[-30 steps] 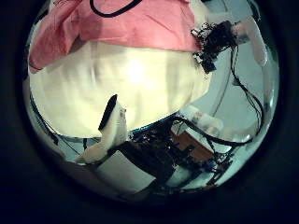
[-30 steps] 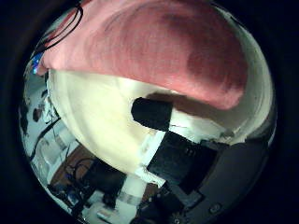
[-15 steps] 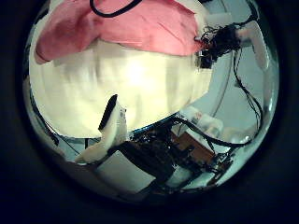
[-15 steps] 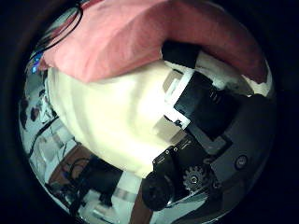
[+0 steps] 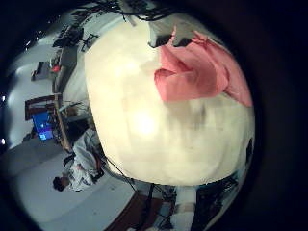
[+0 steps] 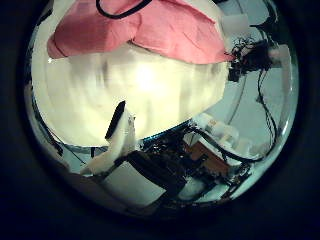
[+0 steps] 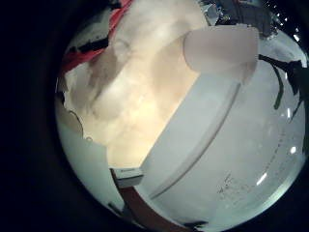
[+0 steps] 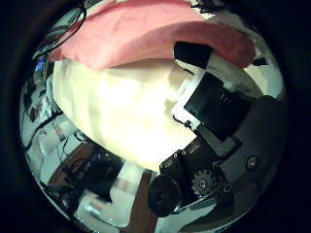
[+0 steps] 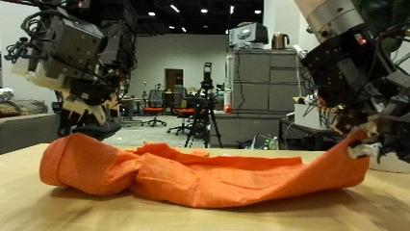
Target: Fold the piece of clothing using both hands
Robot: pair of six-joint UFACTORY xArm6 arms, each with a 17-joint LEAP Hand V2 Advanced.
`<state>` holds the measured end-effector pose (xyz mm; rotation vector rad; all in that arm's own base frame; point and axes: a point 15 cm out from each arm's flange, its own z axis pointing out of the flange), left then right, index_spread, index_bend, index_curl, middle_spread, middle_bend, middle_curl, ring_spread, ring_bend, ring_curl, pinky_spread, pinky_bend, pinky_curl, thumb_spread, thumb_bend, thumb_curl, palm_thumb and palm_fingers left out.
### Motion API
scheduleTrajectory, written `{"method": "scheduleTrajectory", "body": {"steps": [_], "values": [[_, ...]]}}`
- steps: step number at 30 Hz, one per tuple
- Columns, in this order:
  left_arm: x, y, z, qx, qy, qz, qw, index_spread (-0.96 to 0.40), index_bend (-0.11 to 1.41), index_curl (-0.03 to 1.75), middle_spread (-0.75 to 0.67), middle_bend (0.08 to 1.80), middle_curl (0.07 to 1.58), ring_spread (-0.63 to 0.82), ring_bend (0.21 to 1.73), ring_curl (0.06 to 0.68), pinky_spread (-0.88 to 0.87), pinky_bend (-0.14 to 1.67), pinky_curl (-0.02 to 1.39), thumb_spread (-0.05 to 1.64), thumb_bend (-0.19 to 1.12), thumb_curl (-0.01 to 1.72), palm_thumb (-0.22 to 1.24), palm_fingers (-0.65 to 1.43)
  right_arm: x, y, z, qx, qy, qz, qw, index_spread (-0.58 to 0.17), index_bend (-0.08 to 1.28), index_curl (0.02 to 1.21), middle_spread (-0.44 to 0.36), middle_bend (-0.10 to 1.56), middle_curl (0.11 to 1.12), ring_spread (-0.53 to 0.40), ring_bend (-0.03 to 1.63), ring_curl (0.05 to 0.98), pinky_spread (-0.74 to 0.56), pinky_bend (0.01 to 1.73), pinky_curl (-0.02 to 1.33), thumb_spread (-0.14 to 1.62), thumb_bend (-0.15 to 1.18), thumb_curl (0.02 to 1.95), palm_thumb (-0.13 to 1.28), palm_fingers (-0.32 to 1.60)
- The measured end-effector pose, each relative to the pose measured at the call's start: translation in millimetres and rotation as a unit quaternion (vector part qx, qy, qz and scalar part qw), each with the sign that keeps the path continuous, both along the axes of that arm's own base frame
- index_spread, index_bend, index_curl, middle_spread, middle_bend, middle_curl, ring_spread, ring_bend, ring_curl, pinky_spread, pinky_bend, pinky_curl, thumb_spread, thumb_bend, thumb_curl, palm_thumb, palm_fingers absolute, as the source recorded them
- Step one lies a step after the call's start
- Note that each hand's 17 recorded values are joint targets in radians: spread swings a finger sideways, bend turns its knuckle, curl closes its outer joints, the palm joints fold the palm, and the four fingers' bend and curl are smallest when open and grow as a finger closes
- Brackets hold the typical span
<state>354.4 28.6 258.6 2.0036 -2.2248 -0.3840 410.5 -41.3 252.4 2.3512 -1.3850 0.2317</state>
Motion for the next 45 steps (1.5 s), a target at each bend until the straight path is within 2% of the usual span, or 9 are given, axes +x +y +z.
{"method": "scheduleTrajectory", "body": {"steps": [7,14,23,28,31,35,37,41,45], "values": [[-3.0,18.7,-1.5,-0.003,0.003,0.013,0.9999,0.22,0.14,0.22,0.44,0.19,0.28,0.58,0.42,0.226,0.51,0.3,0.32,1.16,-0.02,0.35,0.55,-0.04,8.4,7.8,48.9,0.014,-0.062,0.012,0.998,-0.236,1.05,0.7,-0.11,1.25,0.65,-0.213,1.28,0.543,-0.54,1.02,0.49,1.05,-0.01,0.55,1.08,1.24],[-6.7,35.8,1.2,-0.008,0.001,0.025,0.9997,0.22,0.14,0.22,0.44,0.19,0.28,0.58,0.42,0.227,0.51,0.3,0.32,1.16,-0.02,0.35,0.55,-0.04,37.0,87.8,101.7,0.044,-0.125,0.085,0.988,-0.23,1.07,0.71,-0.104,1.26,0.66,-0.207,1.3,0.552,-0.53,1.05,0.5,1.08,-0.01,0.58,1.07,1.22],[-29.4,57.5,-0.3,-0.017,0.001,0.046,0.9988,0.22,0.14,0.22,0.44,0.19,0.28,0.58,0.42,0.227,0.51,0.3,0.32,1.16,-0.02,0.34,0.55,-0.04,63.8,240.4,138.8,0.099,-0.198,0.226,0.948,-0.227,1.08,0.72,-0.103,1.27,0.67,-0.203,1.31,0.555,-0.53,1.06,0.5,1.09,-0.01,0.61,1.07,1.21],[-46.3,72.1,2.0,-0.023,-0.005,0.065,0.9976,0.22,0.14,0.22,0.44,0.19,0.28,0.58,0.42,0.228,0.51,0.3,0.32,1.16,-0.02,0.34,0.54,-0.04,71.8,312.7,123.4,0.11,-0.19,0.281,0.934,-0.227,1.08,0.72,-0.104,1.27,0.67,-0.203,1.32,0.557,-0.53,1.07,0.5,1.1,-0.01,0.62,1.06,1.21],[-56.7,82.5,2.4,-0.025,-0.007,0.077,0.9967,0.22,0.14,0.22,0.43,0.19,0.28,0.58,0.42,0.228,0.51,0.3,0.32,1.16,-0.02,0.34,0.53,-0.04,77.1,356.9,116.5,0.127,-0.203,0.313,0.919,-0.226,1.08,0.72,-0.104,1.27,0.67,-0.203,1.32,0.558,-0.53,1.07,0.5,1.1,-0.01,0.63,1.06,1.21],[-72.2,92.2,5.6,-0.03,-0.016,0.096,0.9948,0.21,0.16,0.23,0.42,0.19,0.28,0.58,0.41,0.225,0.51,0.29,0.32,1.16,-0.02,0.34,0.53,-0.03,75.0,408.7,74.7,0.148,-0.188,0.343,0.908,-0.226,1.08,0.72,-0.104,1.27,0.67,-0.203,1.32,0.559,-0.53,1.07,0.5,1.1,-0.01,0.64,1.07,1.21],[-76.0,92.9,4.4,-0.03,-0.015,0.097,0.9948,0.21,0.16,0.24,0.42,0.19,0.28,0.58,0.41,0.224,0.51,0.29,0.32,1.16,-0.02,0.34,0.53,-0.03,72.2,426.0,64.5,0.162,-0.183,0.347,0.905,-0.226,1.08,0.72,-0.104,1.27,0.67,-0.203,1.32,0.559,-0.53,1.07,0.5,1.1,-0.01,0.65,1.07,1.21],[-91.0,104.9,5.2,-0.033,-0.021,0.115,0.9926,0.2,0.17,0.26,0.41,0.19,0.28,0.58,0.4,0.223,0.51,0.28,0.32,1.17,-0.02,0.34,0.53,-0.01,77.5,480.3,54.9,0.232,-0.184,0.338,0.894,-0.227,1.07,0.72,-0.104,1.27,0.68,-0.208,1.32,0.556,-0.54,1.07,0.5,1.12,-0.02,0.65,1.04,1.21],[-98.8,103.4,3.8,-0.033,-0.02,0.116,0.9925,0.2,0.17,0.27,0.4,0.18,0.28,0.58,0.4,0.224,0.51,0.27,0.32,1.17,-0.01,0.35,0.55,-0.01,82.2,486.9,34.0,0.256,-0.168,0.322,0.896,-0.249,1.02,0.7,-0.122,1.24,0.65,-0.238,1.26,0.531,-0.59,1.0,0.47,1.18,-0.04,0.6,0.88,1.12]]}}
